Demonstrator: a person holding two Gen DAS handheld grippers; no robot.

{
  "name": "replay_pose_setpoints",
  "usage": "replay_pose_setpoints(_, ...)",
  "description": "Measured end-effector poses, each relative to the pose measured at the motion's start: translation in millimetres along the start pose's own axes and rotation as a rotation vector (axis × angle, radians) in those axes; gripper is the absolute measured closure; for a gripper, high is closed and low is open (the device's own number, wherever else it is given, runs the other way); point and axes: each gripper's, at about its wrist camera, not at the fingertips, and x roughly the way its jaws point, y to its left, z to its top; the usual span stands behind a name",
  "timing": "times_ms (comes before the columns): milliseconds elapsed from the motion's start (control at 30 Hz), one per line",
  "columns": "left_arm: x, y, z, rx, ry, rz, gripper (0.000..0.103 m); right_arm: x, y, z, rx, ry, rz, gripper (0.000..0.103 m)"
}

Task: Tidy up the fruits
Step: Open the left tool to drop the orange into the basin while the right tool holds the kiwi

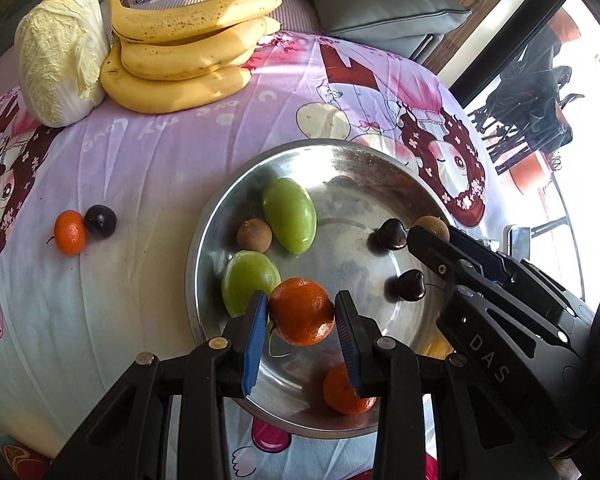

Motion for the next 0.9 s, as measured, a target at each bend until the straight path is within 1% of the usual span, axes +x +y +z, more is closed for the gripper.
replay_pose_setpoints(133,4.7,2.2,-0.2,-0.008,0.013,0.003,0.067,6.3,-0.4,-0.7,-0.001,0.021,0.002,0.074)
replay_pose_setpoints(433,5.0,4.6,1.0,-0.022,0.016,0.002,0.067,8.4,0.8,-0.7,-0.006,0.033,-0.003,0.074)
replay_pose_setpoints(900,-2.9,12.6,2.0,-0.054,0.004,0.006,0.067,11.2,0.5,-1.1,-0.003,0.046,-0.004,0.072)
